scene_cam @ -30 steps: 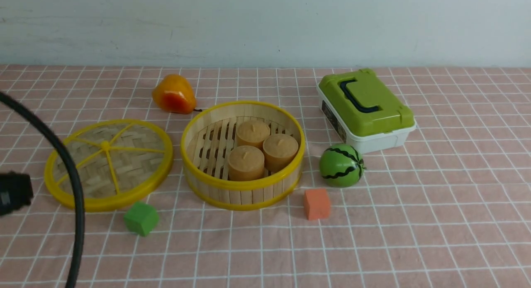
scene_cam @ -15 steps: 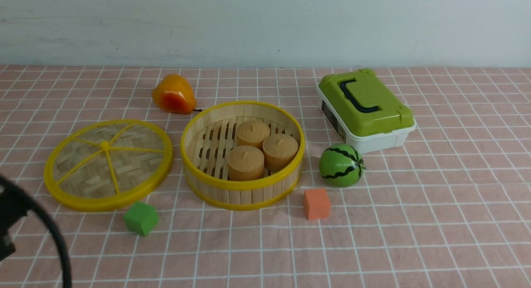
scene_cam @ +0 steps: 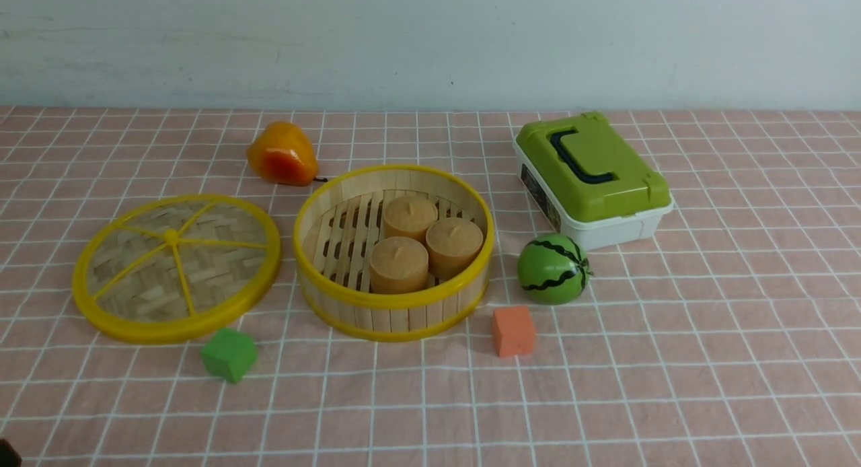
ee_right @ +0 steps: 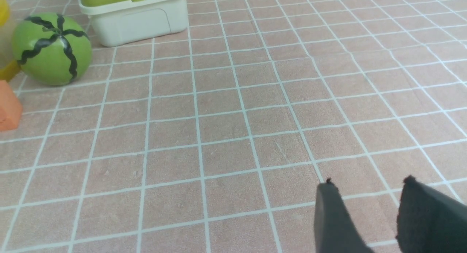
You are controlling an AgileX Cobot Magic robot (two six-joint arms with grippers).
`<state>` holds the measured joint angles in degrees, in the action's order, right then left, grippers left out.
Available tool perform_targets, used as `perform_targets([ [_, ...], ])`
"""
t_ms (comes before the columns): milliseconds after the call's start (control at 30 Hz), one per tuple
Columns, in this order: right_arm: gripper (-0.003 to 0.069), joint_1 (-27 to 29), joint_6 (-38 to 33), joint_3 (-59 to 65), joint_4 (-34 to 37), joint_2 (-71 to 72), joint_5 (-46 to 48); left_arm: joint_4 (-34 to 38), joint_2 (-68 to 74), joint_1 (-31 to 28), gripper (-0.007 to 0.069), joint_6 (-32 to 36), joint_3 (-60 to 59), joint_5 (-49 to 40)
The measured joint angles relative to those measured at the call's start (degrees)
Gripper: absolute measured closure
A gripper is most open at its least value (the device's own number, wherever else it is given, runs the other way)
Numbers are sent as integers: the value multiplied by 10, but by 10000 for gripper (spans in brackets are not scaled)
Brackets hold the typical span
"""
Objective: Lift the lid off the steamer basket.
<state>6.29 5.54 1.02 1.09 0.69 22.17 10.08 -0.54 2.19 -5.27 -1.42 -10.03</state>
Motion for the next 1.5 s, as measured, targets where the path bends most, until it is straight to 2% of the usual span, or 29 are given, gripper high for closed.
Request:
perform_targets([
  [67, 418, 0, 0, 0, 0, 0, 0, -31, -1, 0, 637, -50, -1, -65],
  [200, 418, 0, 0, 0, 0, 0, 0, -60, -1, 0, 637, -83, -4, -114],
  [567, 418, 0, 0, 0, 0, 0, 0, -69, -1, 0, 637, -46, -4, -118],
  [1500, 418, 0, 0, 0, 0, 0, 0, -71, -1, 0, 619, -44, -4, -118],
])
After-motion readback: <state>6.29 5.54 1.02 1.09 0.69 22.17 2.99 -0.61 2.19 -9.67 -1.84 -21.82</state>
